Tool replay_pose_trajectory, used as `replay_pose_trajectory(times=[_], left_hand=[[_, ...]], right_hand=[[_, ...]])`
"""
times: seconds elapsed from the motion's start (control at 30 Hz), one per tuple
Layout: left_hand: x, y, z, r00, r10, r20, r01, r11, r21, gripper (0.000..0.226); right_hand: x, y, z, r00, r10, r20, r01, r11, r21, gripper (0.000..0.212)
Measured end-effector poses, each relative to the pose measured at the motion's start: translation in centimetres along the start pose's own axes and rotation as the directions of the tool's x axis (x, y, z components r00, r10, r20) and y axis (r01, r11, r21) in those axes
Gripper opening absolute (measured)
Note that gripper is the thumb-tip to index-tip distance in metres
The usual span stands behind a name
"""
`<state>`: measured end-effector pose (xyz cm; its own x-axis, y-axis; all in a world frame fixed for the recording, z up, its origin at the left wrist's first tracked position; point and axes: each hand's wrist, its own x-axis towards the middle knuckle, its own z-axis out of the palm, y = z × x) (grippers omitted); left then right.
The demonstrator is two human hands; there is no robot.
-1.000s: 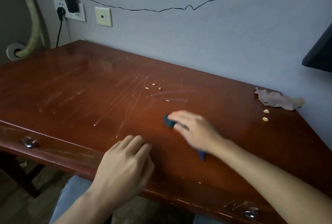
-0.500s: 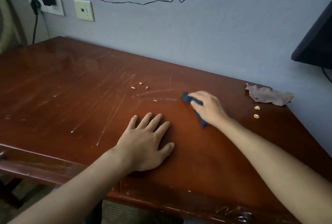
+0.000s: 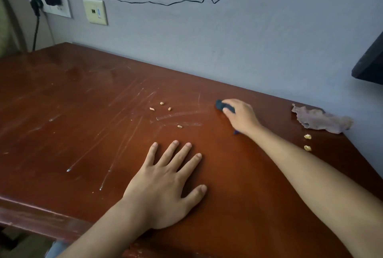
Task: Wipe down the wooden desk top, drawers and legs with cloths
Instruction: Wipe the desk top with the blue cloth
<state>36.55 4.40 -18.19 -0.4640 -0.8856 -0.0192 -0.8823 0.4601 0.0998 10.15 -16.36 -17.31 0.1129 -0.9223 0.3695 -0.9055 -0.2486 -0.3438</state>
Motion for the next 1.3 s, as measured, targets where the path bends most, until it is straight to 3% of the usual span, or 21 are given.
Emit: replay_pose_trajectory(times=[0.07, 0.23, 0.33, 0.43, 0.53, 0.6, 0.67, 0.8, 0.87, 0.97, 1.07, 1.17, 1.3], left_hand=[[0.0, 0.1, 0.1, 1.0, 0.003, -0.005, -0.003, 1.0, -0.006, 0.074], [0.1, 0.1, -0.3, 1.0, 0.011, 0.013, -0.011, 1.0, -0.029, 0.073], [0.2, -0.1, 0.3, 0.999, 0.008, -0.047, -0.012, 0.998, -0.069, 0.072], [0.3, -0.3, 0.4, 0.993, 0.0, -0.12, -0.007, 0.998, -0.064, 0.071], [0.0, -0.1, -0.2, 1.0, -0.002, -0.027, 0.0, 0.996, -0.09, 0.071], [0.0, 0.0, -0.6, 1.0, -0.003, -0.029, 0.0, 0.996, -0.091, 0.072], [0.1, -0.3, 0.0, 0.997, 0.013, -0.073, -0.019, 0.996, -0.087, 0.071], [0.3, -0.5, 0.7, 0.999, 0.017, -0.029, -0.017, 1.0, -0.019, 0.07], [0.5, -0.6, 1.0, 0.998, 0.029, -0.055, -0.029, 1.0, 0.003, 0.07], [0.5, -0.5, 1.3, 0.995, 0.026, -0.094, -0.026, 1.0, 0.003, 0.071], [0.6, -0.4, 1.2, 0.997, 0.009, -0.076, -0.011, 1.0, -0.026, 0.073], [0.9, -0.4, 1.3, 0.997, -0.006, -0.077, 0.003, 0.999, -0.039, 0.075], [1.0, -0.4, 0.9, 0.999, -0.013, -0.044, 0.011, 0.999, -0.049, 0.075]], right_hand=[[1.5, 0.1, 0.8, 0.998, 0.067, -0.012, -0.067, 0.998, 0.0, 0.034], [-5.2, -3.6, -1.0, 0.958, -0.237, 0.163, 0.206, 0.96, 0.188, 0.034], [-6.2, -3.1, -1.8, 0.92, -0.308, 0.243, 0.248, 0.936, 0.25, 0.035], [-0.2, -0.7, 0.3, 0.982, -0.157, 0.107, 0.146, 0.984, 0.107, 0.03], [5.4, 0.4, 1.7, 0.996, 0.087, 0.012, -0.087, 0.996, 0.035, 0.033], [6.0, 0.2, 2.1, 0.994, 0.103, 0.018, -0.103, 0.995, 0.001, 0.035], [4.3, -0.7, 1.6, 0.998, 0.028, 0.057, -0.031, 0.998, 0.056, 0.035], [-4.0, -1.4, -1.2, 0.955, -0.224, 0.192, 0.179, 0.957, 0.227, 0.037], [-5.5, -0.1, -2.1, 0.94, -0.257, 0.226, 0.201, 0.949, 0.244, 0.038], [-2.1, 2.7, -1.4, 0.976, -0.17, 0.133, 0.161, 0.984, 0.08, 0.035], [4.3, 5.9, 0.4, 1.0, -0.012, 0.016, 0.013, 0.994, -0.104, 0.033], [9.3, 6.9, 1.9, 0.979, 0.184, -0.088, -0.19, 0.979, -0.07, 0.036], [11.0, 5.6, 2.9, 0.98, 0.193, -0.057, -0.196, 0.979, -0.051, 0.035]])
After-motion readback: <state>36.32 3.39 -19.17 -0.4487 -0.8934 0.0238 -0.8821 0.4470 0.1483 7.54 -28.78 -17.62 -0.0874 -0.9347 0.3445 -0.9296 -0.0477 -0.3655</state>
